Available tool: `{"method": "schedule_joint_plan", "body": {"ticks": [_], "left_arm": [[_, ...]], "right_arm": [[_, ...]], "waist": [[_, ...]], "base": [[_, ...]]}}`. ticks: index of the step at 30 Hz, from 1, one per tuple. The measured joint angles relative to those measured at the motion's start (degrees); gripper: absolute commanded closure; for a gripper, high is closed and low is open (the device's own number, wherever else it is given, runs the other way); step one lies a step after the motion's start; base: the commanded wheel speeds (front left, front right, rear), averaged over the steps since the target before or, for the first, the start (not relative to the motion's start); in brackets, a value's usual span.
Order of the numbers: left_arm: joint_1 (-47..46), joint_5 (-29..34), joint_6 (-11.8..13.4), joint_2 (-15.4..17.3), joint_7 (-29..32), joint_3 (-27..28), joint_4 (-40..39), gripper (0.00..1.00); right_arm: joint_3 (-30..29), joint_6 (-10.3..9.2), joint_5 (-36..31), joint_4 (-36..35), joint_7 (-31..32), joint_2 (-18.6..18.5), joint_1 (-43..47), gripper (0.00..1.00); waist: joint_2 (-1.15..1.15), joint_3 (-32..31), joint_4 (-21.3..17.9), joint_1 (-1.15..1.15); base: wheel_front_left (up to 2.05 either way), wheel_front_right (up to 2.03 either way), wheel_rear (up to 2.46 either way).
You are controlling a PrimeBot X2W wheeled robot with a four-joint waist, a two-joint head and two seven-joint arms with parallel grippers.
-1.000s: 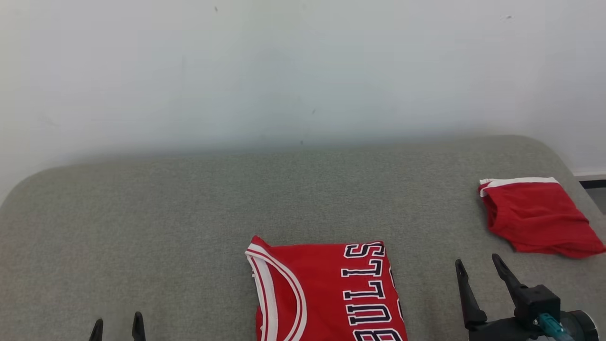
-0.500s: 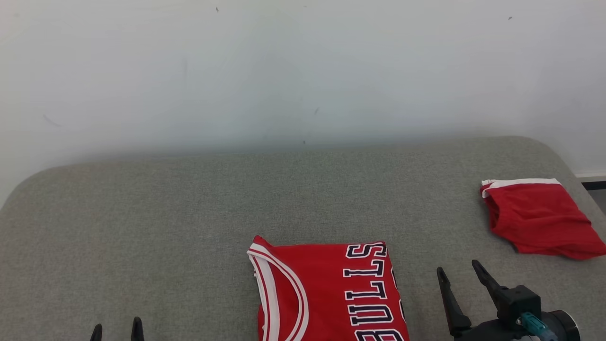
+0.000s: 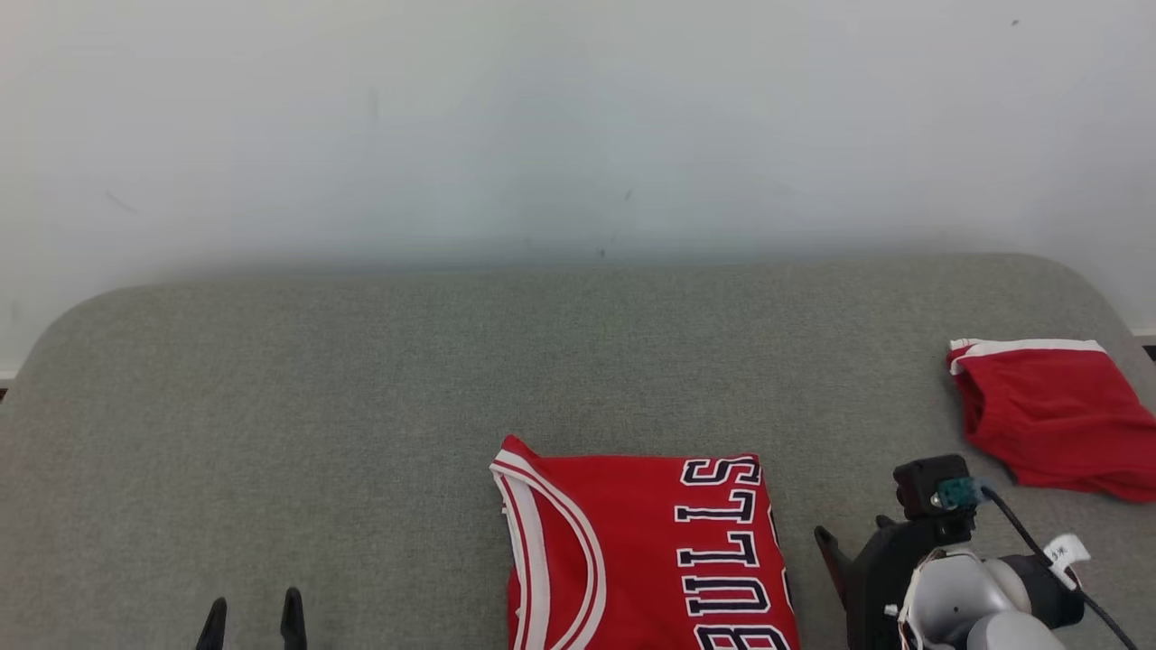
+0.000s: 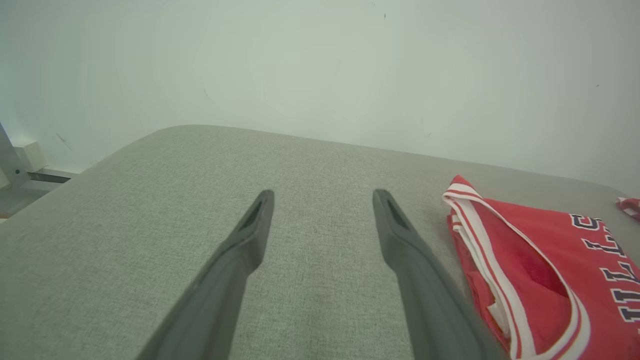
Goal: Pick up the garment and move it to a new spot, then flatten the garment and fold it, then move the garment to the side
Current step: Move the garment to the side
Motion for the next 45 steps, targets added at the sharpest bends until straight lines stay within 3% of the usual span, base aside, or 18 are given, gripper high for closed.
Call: {"method": "schedule_joint_plan", "body": {"ticks": [6,21,22,23,29,35,45], "left_arm": [[-0.83,0.56,-0.44,-0.52,0.00,-1.24,-0.37,0.00],[-4.16,1.30,-0.97,-0.58,0.00,-2.32,-1.08,0.00],[-4.17,1.31,-0.97,-0.52,0.00,-2.41,-1.09,0.00],[-4.20,1.35,-0.97,-0.46,0.00,-2.53,-1.10,0.00],[-4.98,1.46,-0.74,-0.45,0.00,-2.05,-3.19,0.00],[-5.83,1.87,-0.65,-0.52,0.00,-1.67,-5.42,0.00],[-11.20,2.99,-1.56,-0.70,-0.01,-2.81,-5.97,0.00]], "right_arm": [[-1.92,0.00,-1.04,1.96,6.65,1.40,-2.33,0.00],[-4.21,0.00,-0.16,10.82,6.98,3.68,-6.45,0.00],[-4.44,0.00,-0.25,11.15,7.05,3.76,-6.76,0.15],[-4.37,0.00,-0.75,11.40,6.82,3.80,-7.27,0.98],[-4.61,0.01,-3.10,11.63,4.53,4.35,-9.72,1.00],[-1.99,0.01,-2.58,12.50,7.03,3.77,-19.53,1.00],[-0.05,0.01,-0.98,7.09,13.97,-3.76,-32.51,1.00]], "waist": [[0.00,1.91,2.33,0.00],[0.00,8.54,8.01,0.00],[0.00,8.72,8.23,0.00],[0.00,8.93,8.47,0.00],[0.00,8.96,7.07,0.00],[0.00,10.26,4.05,0.00],[0.01,14.83,-3.57,0.00]], "base": [[0.00,0.00,0.00],[0.00,0.00,0.00],[0.00,0.00,0.00],[0.00,0.00,0.00],[0.00,0.00,0.00],[0.00,0.00,0.00],[0.00,0.00,0.00]]}}
